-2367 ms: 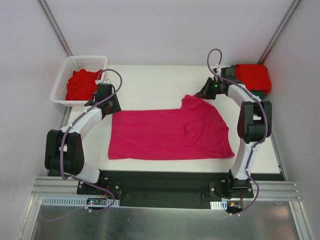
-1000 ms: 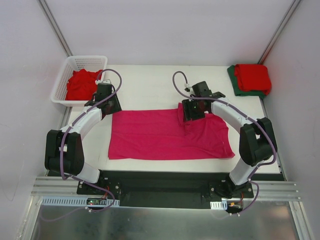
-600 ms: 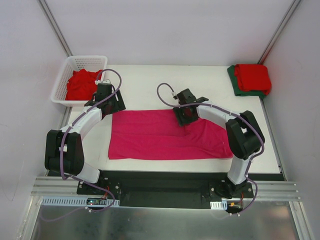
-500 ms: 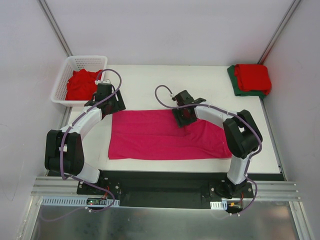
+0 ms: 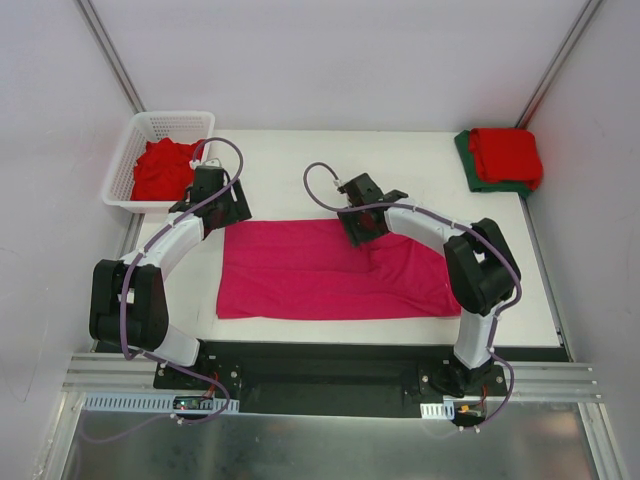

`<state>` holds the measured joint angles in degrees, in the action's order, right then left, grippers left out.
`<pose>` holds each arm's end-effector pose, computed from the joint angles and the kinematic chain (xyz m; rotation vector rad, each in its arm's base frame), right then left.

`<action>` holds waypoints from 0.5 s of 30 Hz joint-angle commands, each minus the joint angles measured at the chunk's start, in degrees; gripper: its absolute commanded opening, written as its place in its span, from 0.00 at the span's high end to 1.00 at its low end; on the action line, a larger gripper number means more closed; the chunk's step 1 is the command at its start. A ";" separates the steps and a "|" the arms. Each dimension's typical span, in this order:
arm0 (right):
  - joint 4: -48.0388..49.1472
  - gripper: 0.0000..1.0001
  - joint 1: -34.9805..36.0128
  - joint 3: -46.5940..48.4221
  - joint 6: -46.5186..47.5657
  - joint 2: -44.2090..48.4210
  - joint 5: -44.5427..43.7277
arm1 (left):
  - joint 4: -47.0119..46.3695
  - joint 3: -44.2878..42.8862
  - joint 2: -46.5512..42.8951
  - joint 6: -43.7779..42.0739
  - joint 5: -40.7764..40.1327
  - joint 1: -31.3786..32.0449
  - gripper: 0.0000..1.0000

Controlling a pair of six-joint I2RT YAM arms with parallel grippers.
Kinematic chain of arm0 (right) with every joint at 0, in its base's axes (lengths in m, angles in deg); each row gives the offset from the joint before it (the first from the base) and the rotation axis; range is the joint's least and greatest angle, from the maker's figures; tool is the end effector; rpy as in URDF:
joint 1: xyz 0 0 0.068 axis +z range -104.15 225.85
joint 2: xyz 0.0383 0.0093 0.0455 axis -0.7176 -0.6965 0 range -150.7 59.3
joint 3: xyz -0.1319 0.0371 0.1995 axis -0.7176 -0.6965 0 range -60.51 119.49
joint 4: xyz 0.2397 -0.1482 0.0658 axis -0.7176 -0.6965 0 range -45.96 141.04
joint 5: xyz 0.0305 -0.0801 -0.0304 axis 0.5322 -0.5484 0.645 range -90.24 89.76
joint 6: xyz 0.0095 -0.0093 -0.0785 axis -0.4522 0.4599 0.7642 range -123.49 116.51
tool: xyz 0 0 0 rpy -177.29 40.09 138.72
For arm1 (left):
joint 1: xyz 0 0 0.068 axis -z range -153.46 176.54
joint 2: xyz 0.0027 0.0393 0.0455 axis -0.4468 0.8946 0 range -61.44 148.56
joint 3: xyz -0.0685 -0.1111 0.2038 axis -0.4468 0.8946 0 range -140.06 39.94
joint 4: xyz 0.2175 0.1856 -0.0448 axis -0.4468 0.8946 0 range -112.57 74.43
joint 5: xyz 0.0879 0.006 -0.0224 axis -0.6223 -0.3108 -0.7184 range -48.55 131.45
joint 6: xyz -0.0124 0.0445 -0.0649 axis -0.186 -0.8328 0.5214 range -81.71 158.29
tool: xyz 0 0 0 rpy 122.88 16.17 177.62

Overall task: Fold and stack the t-shirts
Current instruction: Grap the side of the flattened tshirt furthest away from the robot with both arms

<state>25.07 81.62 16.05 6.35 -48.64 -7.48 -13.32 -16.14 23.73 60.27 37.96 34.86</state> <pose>0.3570 0.2466 0.1229 -0.9483 2.3774 0.0103 0.3779 -0.0510 0.1752 -0.3001 2.2276 -0.2182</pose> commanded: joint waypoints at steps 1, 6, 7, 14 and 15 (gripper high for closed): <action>-0.83 0.44 0.35 2.81 1.14 -0.07 -1.28 | -0.82 -0.26 -0.88 0.17 -0.21 0.47 0.28; -0.13 0.44 0.35 2.46 0.79 -1.48 -0.93 | -0.73 0.17 -1.23 0.17 -0.64 0.47 0.28; -0.13 0.44 0.35 2.55 0.88 -2.09 -0.93 | -0.64 0.18 -1.23 0.17 -0.64 0.47 0.28; -0.04 0.49 0.36 1.93 0.53 -3.15 -0.93 | -0.73 0.09 -1.06 0.26 -0.56 0.47 0.28; -0.04 0.53 0.35 1.76 0.44 -3.24 -1.02 | -0.82 0.17 -1.05 0.26 -0.56 0.47 0.28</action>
<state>25.09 81.69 16.97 6.61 -51.83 -7.57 -13.32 -16.14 23.73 60.27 37.96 34.86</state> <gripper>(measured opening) 0.514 0.723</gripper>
